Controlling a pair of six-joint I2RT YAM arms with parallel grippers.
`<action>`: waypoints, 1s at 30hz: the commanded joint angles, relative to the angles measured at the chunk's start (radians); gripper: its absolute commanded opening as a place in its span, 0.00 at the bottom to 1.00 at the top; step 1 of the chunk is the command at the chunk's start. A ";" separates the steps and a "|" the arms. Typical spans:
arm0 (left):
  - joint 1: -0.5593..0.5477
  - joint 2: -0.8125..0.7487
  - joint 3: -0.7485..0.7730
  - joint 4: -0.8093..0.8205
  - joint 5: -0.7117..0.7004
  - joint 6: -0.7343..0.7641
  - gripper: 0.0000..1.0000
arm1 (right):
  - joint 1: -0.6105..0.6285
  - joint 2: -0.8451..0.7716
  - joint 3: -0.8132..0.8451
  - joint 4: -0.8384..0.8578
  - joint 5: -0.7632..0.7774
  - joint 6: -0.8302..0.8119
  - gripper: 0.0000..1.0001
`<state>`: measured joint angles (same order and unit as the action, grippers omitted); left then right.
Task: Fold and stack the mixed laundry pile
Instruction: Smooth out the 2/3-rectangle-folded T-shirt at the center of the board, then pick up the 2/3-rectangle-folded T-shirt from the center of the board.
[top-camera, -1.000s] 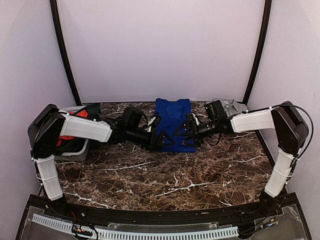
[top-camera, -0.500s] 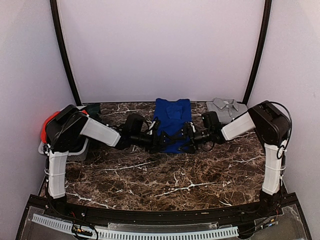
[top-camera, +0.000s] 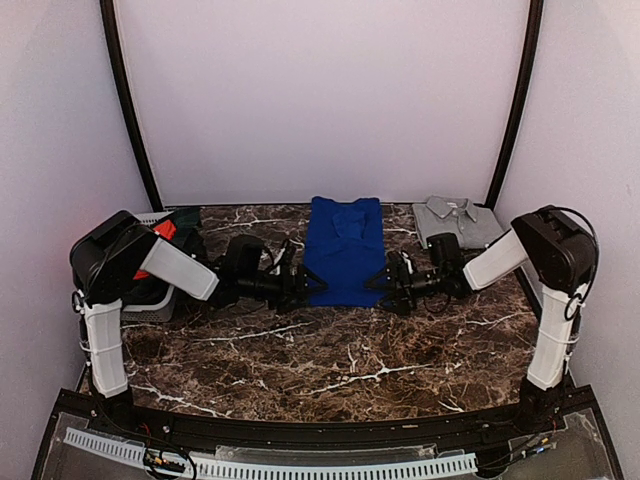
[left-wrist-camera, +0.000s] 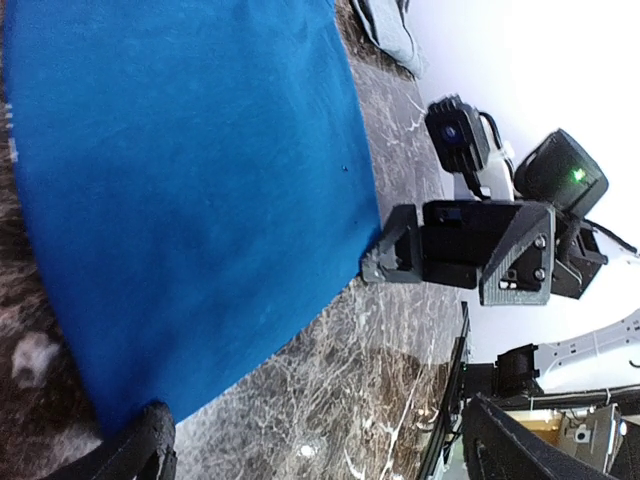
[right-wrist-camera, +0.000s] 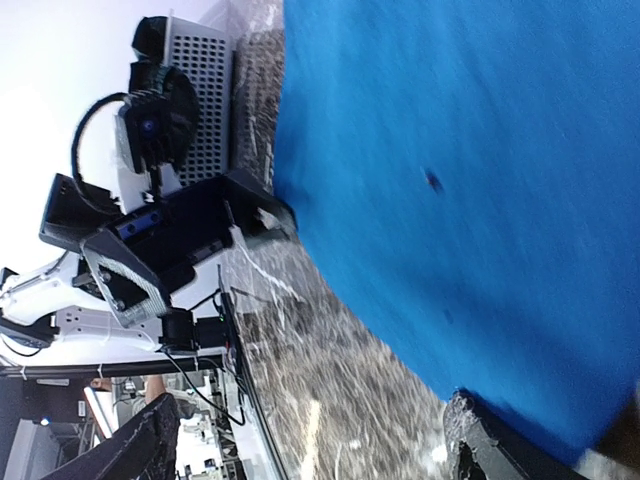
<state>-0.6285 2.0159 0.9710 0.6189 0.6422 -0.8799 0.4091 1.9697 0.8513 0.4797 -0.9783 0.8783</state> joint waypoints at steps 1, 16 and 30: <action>0.010 -0.173 -0.025 -0.230 -0.125 0.117 0.99 | -0.008 -0.134 -0.042 -0.208 0.045 -0.103 0.87; 0.009 -0.153 0.083 -0.586 -0.369 0.315 0.34 | -0.007 -0.162 0.100 -0.676 0.420 -0.377 0.38; -0.026 -0.020 0.163 -0.584 -0.324 0.346 0.22 | 0.009 -0.058 0.166 -0.677 0.435 -0.399 0.25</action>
<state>-0.6476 1.9652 1.1156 0.0601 0.3096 -0.5526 0.4076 1.8721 1.0058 -0.1822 -0.5755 0.4915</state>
